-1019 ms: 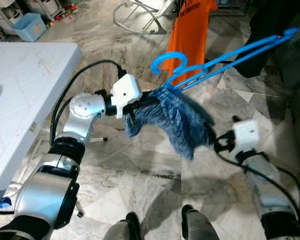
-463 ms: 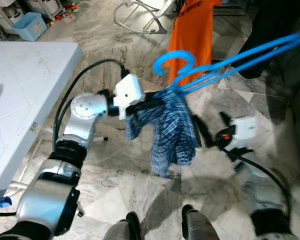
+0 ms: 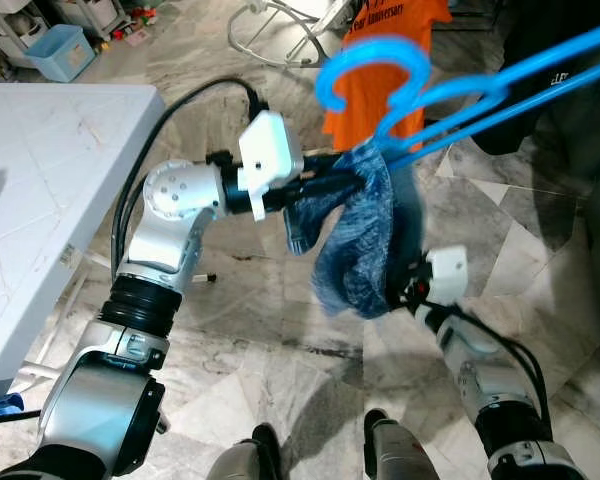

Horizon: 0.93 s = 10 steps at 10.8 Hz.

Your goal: Hang hanger

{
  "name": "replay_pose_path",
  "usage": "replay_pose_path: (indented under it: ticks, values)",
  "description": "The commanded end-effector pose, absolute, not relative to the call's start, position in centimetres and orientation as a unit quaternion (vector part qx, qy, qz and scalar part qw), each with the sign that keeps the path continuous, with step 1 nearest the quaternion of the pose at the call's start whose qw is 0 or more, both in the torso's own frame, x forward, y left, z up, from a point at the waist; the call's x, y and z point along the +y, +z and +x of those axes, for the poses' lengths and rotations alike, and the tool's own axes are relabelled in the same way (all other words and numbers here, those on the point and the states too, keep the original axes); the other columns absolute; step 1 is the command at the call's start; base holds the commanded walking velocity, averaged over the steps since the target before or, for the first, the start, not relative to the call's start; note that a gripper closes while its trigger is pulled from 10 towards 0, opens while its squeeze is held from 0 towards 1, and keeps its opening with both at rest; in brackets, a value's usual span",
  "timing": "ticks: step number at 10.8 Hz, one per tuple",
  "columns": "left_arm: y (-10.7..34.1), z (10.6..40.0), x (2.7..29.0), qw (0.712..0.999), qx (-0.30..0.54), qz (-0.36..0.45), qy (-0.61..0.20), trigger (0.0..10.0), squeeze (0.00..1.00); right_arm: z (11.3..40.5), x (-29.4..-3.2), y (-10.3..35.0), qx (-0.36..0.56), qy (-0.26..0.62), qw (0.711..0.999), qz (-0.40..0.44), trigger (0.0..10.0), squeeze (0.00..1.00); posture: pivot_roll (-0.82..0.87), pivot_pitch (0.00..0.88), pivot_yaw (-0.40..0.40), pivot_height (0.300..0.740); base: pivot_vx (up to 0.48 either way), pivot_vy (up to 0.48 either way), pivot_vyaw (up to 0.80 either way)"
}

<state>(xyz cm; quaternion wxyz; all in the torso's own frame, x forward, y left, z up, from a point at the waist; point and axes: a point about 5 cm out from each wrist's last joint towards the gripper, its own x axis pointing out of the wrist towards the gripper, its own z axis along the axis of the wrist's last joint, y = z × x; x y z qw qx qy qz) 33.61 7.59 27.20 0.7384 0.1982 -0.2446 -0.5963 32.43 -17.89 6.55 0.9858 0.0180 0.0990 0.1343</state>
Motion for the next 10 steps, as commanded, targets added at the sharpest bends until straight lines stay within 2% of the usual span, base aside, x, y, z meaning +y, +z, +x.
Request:
replay_pose_path:
  ticks: [1,5,7,10]
  values:
    - [28.3,33.5,8.4,0.745,-0.262,0.192,-0.583,0.0,0.0,31.8,-18.5,5.1,0.135,0.111,0.984,0.022,0.0,0.0,-0.29,0.25,0.14,0.74,0.0,0.0,0.0]
    - [29.9,34.3,9.7,0.768,-0.268,0.193,-0.549,0.0,0.0,29.4,-23.9,2.6,0.184,-0.02,0.982,0.029,0.0,0.0,-0.3,0.249,0.141,0.74,0.0,0.0,0.0]
    - [28.5,34.7,10.1,0.778,-0.25,0.21,-0.536,0.0,0.0,29.2,-26.7,4.1,0.146,-0.077,0.986,0.017,0.0,0.0,-0.31,0.25,0.142,0.74,0.0,0.0,0.0]
    - [23.7,36.0,12.3,0.822,-0.174,0.206,-0.502,0.0,0.0,29.2,-33.0,9.1,0.063,-0.185,0.981,-0.014,0.0,0.0,-0.35,0.249,0.137,0.74,0.0,0.0,0.0]
